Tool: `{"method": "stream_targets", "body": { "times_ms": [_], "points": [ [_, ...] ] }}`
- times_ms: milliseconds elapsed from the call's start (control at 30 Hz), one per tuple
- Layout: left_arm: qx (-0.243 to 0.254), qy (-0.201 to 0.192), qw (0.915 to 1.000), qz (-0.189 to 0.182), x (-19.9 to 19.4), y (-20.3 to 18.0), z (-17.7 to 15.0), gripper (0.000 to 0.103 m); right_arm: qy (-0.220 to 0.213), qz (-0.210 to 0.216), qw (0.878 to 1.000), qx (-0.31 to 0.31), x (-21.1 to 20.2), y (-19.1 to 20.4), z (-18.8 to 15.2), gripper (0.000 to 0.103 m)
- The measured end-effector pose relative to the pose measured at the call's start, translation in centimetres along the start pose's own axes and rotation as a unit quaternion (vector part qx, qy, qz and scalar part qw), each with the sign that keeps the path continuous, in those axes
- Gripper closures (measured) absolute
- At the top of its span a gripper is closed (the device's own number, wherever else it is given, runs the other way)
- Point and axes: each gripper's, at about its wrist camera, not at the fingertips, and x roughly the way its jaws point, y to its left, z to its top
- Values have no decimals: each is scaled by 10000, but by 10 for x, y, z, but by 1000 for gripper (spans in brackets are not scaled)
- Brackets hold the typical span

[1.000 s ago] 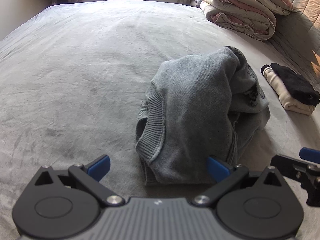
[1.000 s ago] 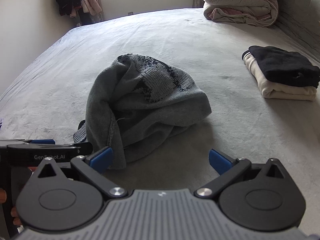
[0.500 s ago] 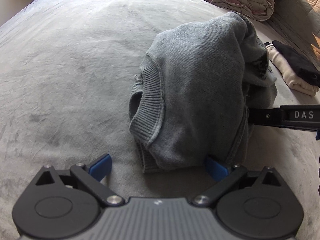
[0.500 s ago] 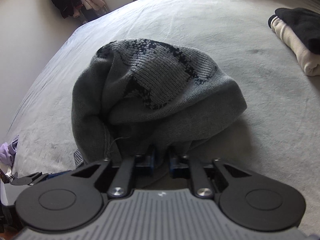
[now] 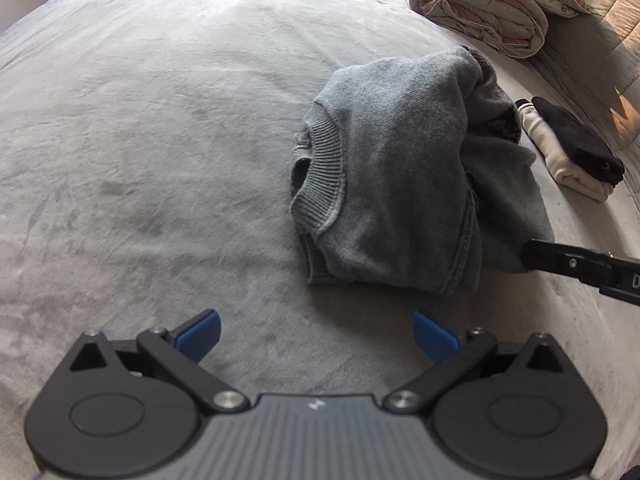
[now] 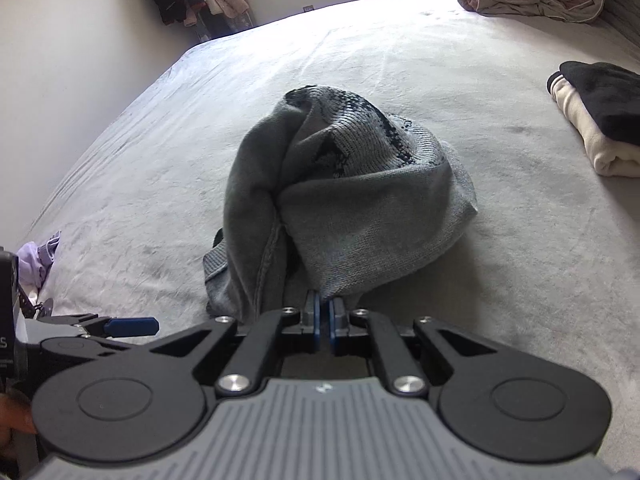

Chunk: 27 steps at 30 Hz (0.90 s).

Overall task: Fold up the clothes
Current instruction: 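Move both tools to the crumpled grey sweater and close the right gripper on it, then grasp the sweater edge with the left gripper while the right gripper holds its fabric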

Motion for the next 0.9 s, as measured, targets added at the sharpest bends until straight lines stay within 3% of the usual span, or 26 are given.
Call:
{"method": "stream_targets", "body": {
  "times_ms": [200, 533, 733, 867, 900],
  "points": [
    [-221, -162, 9996, -46, -19, 2, -14, 0, 37, -1, 9999, -160, -18, 15, -16, 97],
    [-27, -58, 9999, -133, -44, 2, -36, 1, 293, 244, 9988, -293, -39, 36, -51, 100],
    [-218, -3, 9995, -242, -42, 4, -35, 1, 258, 7, 9992, -305, -45, 35, -58, 100],
    [-641, 91, 9970, -415, -33, 9, -24, 8, 238, -218, 9989, -344, -46, 31, -52, 90],
    [-772, 116, 9958, -469, -29, 11, -22, 11, 224, -248, 9989, -336, -45, 29, -50, 80]
  ]
}}
